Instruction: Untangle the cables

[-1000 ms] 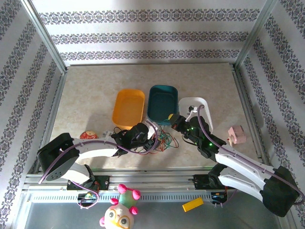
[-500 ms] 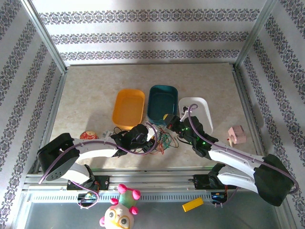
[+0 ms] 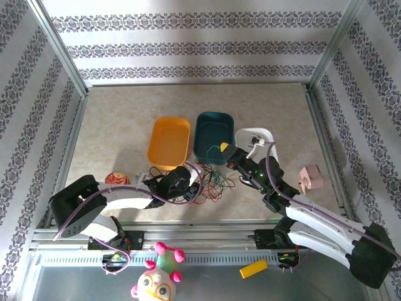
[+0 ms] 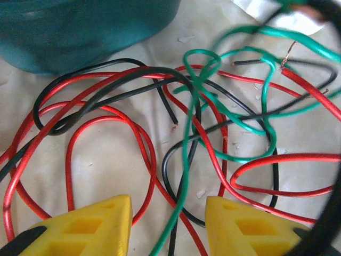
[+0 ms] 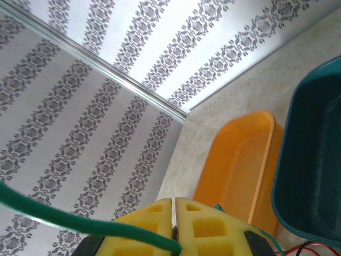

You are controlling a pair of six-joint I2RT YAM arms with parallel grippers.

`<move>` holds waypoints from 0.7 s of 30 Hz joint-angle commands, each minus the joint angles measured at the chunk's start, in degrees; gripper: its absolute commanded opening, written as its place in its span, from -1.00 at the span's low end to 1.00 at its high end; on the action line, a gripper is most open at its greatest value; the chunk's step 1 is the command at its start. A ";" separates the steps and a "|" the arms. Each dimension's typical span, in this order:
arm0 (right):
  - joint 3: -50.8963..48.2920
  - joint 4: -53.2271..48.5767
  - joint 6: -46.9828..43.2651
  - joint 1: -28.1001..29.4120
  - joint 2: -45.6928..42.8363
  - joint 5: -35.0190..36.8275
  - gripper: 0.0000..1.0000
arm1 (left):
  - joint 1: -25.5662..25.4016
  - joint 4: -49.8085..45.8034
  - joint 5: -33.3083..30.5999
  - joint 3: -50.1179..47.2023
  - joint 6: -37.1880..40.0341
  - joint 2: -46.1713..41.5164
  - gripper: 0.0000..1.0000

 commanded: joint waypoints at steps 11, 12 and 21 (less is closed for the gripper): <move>-1.00 -11.24 -4.75 -1.91 -4.90 6.07 -1.00 | 0.94 1.71 2.44 2.80 -0.37 -2.18 -0.72; -0.70 -11.74 -5.14 -1.96 -5.02 7.04 -1.00 | 0.96 1.44 2.12 2.95 -0.19 -2.31 -0.72; 7.97 -31.90 -9.88 -17.81 -12.00 0.99 -1.00 | 0.94 0.73 -5.91 2.14 -0.02 -4.75 -0.69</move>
